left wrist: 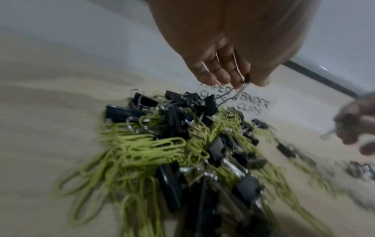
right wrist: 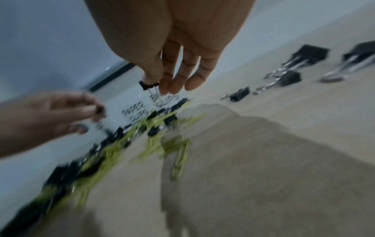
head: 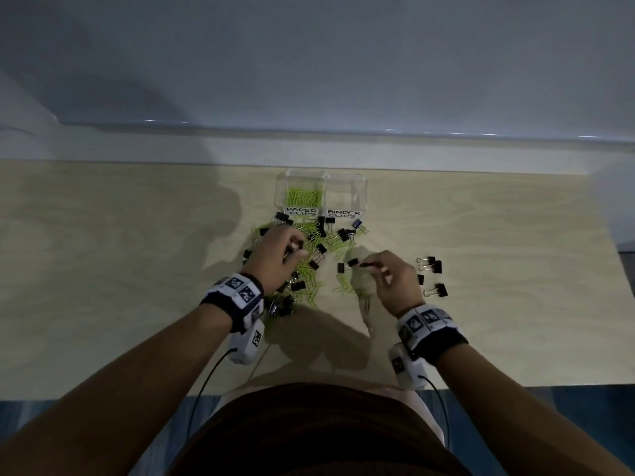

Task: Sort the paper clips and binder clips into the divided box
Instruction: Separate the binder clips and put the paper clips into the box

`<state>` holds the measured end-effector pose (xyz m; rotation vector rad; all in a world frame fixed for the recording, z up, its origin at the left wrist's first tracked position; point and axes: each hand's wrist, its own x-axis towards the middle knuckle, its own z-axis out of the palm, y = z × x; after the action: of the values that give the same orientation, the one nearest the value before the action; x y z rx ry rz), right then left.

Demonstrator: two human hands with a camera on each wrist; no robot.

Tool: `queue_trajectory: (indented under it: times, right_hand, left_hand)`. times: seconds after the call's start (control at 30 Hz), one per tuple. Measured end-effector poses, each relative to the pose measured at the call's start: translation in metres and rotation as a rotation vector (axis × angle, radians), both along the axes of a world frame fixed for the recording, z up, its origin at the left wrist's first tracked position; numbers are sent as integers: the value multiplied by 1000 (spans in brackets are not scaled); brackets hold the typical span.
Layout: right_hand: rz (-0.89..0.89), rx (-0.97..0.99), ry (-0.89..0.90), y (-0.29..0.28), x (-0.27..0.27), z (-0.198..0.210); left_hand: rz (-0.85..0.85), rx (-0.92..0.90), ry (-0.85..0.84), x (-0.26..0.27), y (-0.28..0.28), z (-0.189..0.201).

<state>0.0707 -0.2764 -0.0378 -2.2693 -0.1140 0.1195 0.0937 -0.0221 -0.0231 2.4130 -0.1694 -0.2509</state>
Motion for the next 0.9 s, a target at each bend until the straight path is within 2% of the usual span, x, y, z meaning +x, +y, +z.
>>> queue_trajectory:
  times: [0.1,0.2,0.33,0.43,0.57,0.7,0.77,0.9]
  right_hand:
    - [-186,43,29,-20,4,5]
    - [-321,-49,154,-39,15,-3]
    - [-228,-395,261,-45,26,-7]
    - [-113,-551,178,-22,25,1]
    - [70,-544,136,16,24,6]
    - [134,-623,180,39,29,4]
    - [125,-613,207,41,31,2]
    - [-30,-404,245,32,32,-1]
  left_hand:
    - [164,-90,-23,2,21,4]
    - [238,24,-67,9,47,-3]
    - [148,304,-80,14,51,-10]
    - [37,259,-118,9,18,-5]
    - [-150,236,-14,-3,-30,-10]
    - [-163,286,93,-1,-46,-16]
    - [-148,303,91,1,-47,-17]
    - [-111,269,80,3,-41,-18]
